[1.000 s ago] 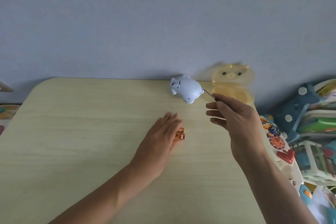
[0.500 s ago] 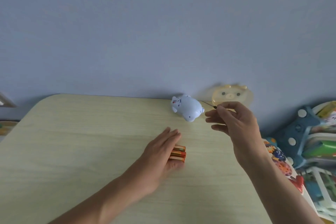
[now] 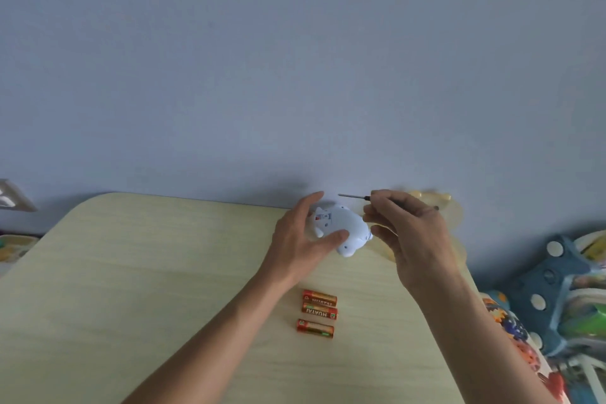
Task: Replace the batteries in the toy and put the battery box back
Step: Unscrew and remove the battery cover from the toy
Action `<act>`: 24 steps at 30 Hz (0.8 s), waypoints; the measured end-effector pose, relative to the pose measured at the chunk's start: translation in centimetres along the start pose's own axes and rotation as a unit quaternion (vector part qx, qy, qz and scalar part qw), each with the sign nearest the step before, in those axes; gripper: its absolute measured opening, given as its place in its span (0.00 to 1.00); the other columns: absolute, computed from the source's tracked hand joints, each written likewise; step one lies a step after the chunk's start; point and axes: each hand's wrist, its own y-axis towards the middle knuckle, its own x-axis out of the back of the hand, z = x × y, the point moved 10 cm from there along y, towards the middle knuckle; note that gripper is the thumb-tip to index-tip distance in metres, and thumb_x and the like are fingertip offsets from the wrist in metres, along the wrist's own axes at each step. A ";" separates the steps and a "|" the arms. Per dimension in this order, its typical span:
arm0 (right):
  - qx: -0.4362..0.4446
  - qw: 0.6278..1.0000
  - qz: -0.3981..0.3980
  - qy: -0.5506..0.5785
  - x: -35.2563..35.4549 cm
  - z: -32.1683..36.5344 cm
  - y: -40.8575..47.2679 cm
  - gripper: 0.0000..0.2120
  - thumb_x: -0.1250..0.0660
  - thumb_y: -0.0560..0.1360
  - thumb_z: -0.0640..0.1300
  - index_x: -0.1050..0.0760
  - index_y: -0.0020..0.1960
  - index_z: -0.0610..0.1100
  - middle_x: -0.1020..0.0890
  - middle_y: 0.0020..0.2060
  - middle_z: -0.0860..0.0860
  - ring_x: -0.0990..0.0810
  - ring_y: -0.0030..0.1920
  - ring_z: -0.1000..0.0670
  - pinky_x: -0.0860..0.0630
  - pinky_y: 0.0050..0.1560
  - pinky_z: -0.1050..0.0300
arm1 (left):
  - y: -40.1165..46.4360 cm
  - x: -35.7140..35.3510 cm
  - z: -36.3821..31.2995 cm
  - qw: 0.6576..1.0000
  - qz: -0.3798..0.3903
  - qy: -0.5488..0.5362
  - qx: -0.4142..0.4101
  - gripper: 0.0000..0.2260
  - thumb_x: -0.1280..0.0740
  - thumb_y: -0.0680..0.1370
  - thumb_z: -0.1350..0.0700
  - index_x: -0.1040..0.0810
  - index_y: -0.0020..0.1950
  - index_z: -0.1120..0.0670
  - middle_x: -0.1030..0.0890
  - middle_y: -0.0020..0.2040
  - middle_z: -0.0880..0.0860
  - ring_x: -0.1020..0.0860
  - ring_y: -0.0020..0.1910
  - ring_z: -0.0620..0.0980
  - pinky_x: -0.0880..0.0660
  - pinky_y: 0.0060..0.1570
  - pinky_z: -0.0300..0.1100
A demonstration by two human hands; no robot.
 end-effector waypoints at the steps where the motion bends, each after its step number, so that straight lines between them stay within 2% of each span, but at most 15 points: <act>1: -0.009 1.000 0.004 0.018 -0.2 -0.4 0.4 0.03 0.29 0.75 0.36 0.17 0.46 0.40 0.17 0.35 0.47 0.19 0.38 0.50 0.23 0.40 0.57 | 0.2 -0.3 0.1 1.000 0.000 0.010 0.002 0.34 0.25 0.67 0.38 0.31 0.72 0.33 0.25 0.62 0.38 0.26 0.64 0.42 0.28 0.70 0.50; 4: -0.002 1.000 0.023 0.018 -1.1 -0.9 1.4 0.04 0.29 0.76 0.39 0.15 0.45 0.42 0.22 0.33 0.49 0.25 0.35 0.52 0.26 0.41 0.58 | 0.4 -0.8 0.1 0.998 -0.015 0.062 -0.001 0.29 0.24 0.70 0.38 0.28 0.69 0.35 0.23 0.52 0.36 0.24 0.53 0.37 0.29 0.68 0.50; 6: 0.050 0.995 0.016 -0.079 -1.4 -0.1 1.6 0.06 0.30 0.77 0.43 0.15 0.44 0.42 0.22 0.31 0.50 0.25 0.32 0.53 0.25 0.37 0.61 | 0.5 -0.9 0.0 0.995 -0.028 0.091 -0.011 0.30 0.28 0.68 0.34 0.28 0.69 0.35 0.20 0.53 0.38 0.24 0.54 0.42 0.32 0.69 0.51; 8: 0.113 0.976 0.013 -0.184 -2.2 0.9 1.5 0.09 0.33 0.78 0.42 0.17 0.42 0.42 0.22 0.29 0.49 0.25 0.29 0.52 0.26 0.30 0.63 | 0.7 -0.9 0.3 0.994 -0.035 0.099 -0.009 0.29 0.28 0.69 0.33 0.28 0.69 0.36 0.19 0.55 0.39 0.24 0.57 0.44 0.35 0.67 0.48; 10: 0.144 0.963 0.031 -0.227 -3.3 1.2 1.5 0.10 0.35 0.79 0.41 0.19 0.42 0.42 0.21 0.30 0.48 0.24 0.30 0.51 0.23 0.31 0.57 | 0.8 -0.9 0.4 0.994 -0.043 0.103 -0.012 0.27 0.28 0.71 0.33 0.28 0.69 0.35 0.19 0.56 0.37 0.24 0.59 0.44 0.36 0.65 0.47; 12: 0.156 0.956 0.041 -0.247 -4.0 1.1 1.6 0.11 0.37 0.79 0.41 0.19 0.41 0.43 0.21 0.31 0.45 0.23 0.32 0.51 0.21 0.34 0.50 | 1.0 -0.9 0.4 0.994 -0.050 0.099 -0.017 0.27 0.29 0.71 0.32 0.28 0.68 0.35 0.19 0.56 0.36 0.23 0.60 0.43 0.35 0.66 0.48; 15: 0.163 0.960 0.037 -0.225 -4.3 1.1 1.7 0.11 0.38 0.80 0.41 0.20 0.42 0.42 0.21 0.33 0.43 0.22 0.33 0.52 0.19 0.33 0.55 | 1.1 -0.9 0.8 0.995 -0.050 0.085 -0.010 0.27 0.29 0.70 0.33 0.28 0.68 0.35 0.18 0.55 0.38 0.23 0.62 0.45 0.37 0.62 0.46; 18: 0.166 0.958 0.041 -0.228 -4.8 0.9 1.9 0.11 0.39 0.81 0.41 0.20 0.43 0.42 0.21 0.32 0.49 0.22 0.33 0.53 0.17 0.36 0.54 | 1.0 -0.8 0.7 0.994 -0.054 0.091 -0.011 0.26 0.28 0.71 0.35 0.28 0.68 0.35 0.18 0.54 0.39 0.23 0.61 0.45 0.40 0.60 0.45; 24: 0.189 0.940 0.053 -0.281 -5.4 0.8 2.2 0.11 0.38 0.81 0.41 0.21 0.43 0.44 0.21 0.32 0.53 0.21 0.34 0.57 0.22 0.36 0.63 | 1.2 -0.9 1.0 0.995 -0.053 0.087 -0.004 0.26 0.27 0.72 0.36 0.29 0.69 0.35 0.19 0.55 0.37 0.24 0.63 0.45 0.41 0.61 0.44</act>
